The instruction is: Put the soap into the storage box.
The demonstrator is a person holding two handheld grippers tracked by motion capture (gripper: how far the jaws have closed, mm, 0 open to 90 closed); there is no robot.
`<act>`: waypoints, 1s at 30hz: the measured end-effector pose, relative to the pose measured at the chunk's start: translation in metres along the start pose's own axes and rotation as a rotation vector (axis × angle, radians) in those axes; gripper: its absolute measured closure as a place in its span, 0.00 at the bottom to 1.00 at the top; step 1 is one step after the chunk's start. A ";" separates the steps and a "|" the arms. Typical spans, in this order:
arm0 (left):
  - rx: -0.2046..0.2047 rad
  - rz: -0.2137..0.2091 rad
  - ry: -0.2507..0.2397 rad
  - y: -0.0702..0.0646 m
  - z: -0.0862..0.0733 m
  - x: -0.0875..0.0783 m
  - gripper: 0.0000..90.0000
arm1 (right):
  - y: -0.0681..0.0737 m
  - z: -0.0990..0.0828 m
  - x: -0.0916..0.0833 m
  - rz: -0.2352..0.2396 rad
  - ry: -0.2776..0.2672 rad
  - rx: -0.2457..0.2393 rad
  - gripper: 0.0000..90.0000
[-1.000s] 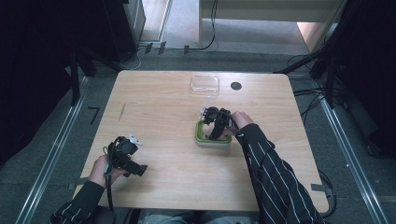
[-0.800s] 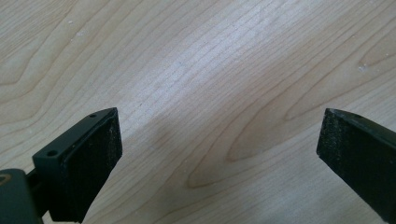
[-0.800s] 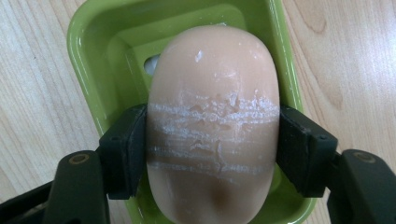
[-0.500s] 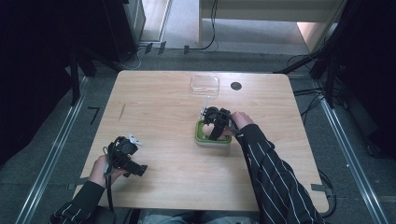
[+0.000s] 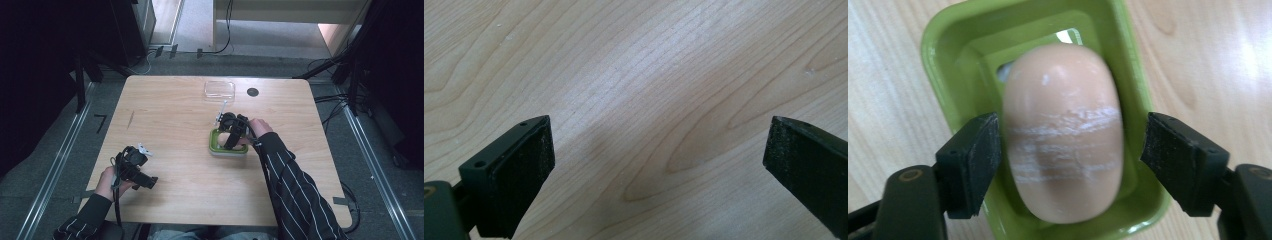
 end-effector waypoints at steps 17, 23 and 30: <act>0.007 -0.007 0.000 -0.001 0.003 0.001 0.01 | -0.005 -0.009 -0.017 -0.017 -0.027 0.117 0.12; 0.014 -0.006 0.000 -0.002 0.005 0.001 0.01 | -0.005 -0.016 -0.025 -0.011 -0.036 0.152 0.10; 0.018 -0.009 -0.002 -0.003 0.007 0.002 0.01 | -0.007 -0.028 -0.030 -0.003 -0.037 0.192 0.07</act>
Point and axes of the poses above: each handheld gripper's, and its own axes: x roughly forward along the jaws, z roughly out of its top, y roughly to its left, the point moved 8 cm from there along x, roughly forward along the jaws, and after that the axes turned 2 degrees about x, right-handed, at the moved point
